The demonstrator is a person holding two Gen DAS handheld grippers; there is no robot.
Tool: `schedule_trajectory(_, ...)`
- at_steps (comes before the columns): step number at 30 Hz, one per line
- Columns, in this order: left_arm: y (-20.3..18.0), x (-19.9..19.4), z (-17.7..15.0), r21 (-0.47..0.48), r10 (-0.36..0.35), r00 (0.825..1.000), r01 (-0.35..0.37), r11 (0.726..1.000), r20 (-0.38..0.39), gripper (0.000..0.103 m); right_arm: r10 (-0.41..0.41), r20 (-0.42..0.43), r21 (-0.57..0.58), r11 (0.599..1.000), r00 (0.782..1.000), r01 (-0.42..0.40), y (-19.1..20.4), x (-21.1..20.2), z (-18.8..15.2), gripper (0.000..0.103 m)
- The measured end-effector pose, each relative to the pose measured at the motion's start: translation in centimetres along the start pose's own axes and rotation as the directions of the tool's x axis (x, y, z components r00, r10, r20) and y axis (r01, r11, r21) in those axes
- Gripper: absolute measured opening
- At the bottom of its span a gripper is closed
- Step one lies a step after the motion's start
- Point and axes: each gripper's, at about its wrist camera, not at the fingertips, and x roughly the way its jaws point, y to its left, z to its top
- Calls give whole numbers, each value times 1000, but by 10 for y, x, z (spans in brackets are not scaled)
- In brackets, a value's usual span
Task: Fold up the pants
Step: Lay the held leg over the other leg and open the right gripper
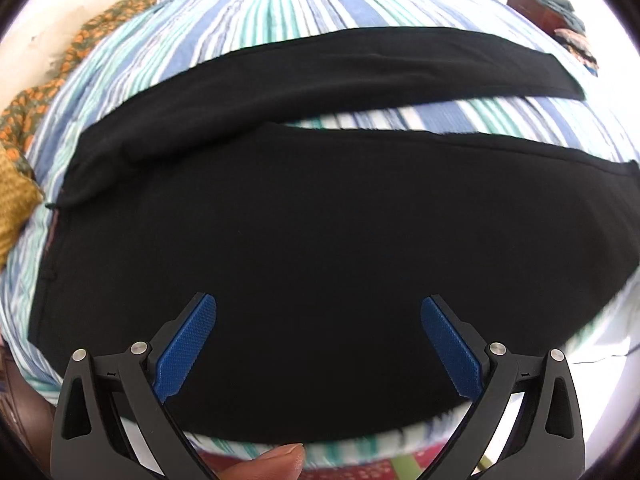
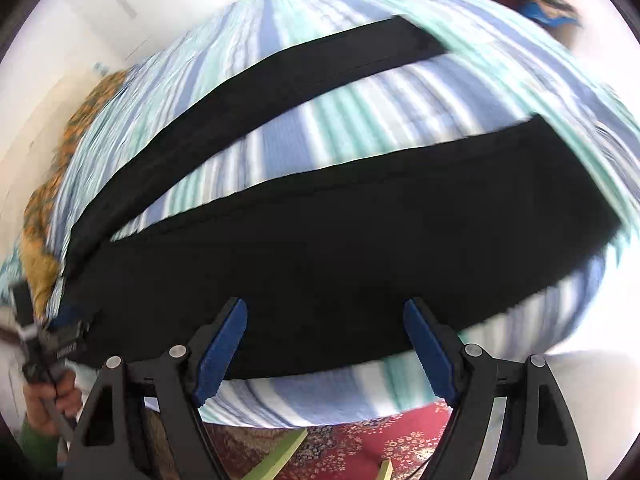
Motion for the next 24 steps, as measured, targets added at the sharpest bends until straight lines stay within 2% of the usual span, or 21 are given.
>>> schedule_trajectory(1, -4, -6, -2, 6, -10, 1000, 10, 1000, 9, 102, -20, 28, 52, 998, 999, 19, -14, -10, -1, 80)
schedule_trajectory(4, -13, -21, -3, 35, 12, 999, -14, 999, 49, 102, 15, 91, 142, 989, 996, -28, -35, -29, -14, 80)
schedule_trajectory(8, 0, -34, 5, -17, 50, 996, -49, 999, 76, 102, 71, 106, 123, 989, 992, -83, -21, -28, -30, 80)
schedule_trajectory(12, 26, -35, 18, -109, 103, 991, -94, 990, 89, 102, 114, 108, 10, 993, 988, -116, 18, -26, -30, 81)
schedule_trajectory(17, 51, -21, 20, -167, 177, 982, -165, 972, 62, 102, 176, 32, -128, 977, 984, -170, 70, -2, -19, 81)
schedule_trajectory(20, 71, -14, 35, -176, 210, 975, -194, 965, 75, 102, 190, 8, -227, 957, 982, -183, 101, 8, 7, 81)
schedule_trajectory(24, 105, -1, 73, -282, 274, 954, -231, 931, 122, 102, 257, -43, -292, 921, 965, -258, 149, 28, 61, 81)
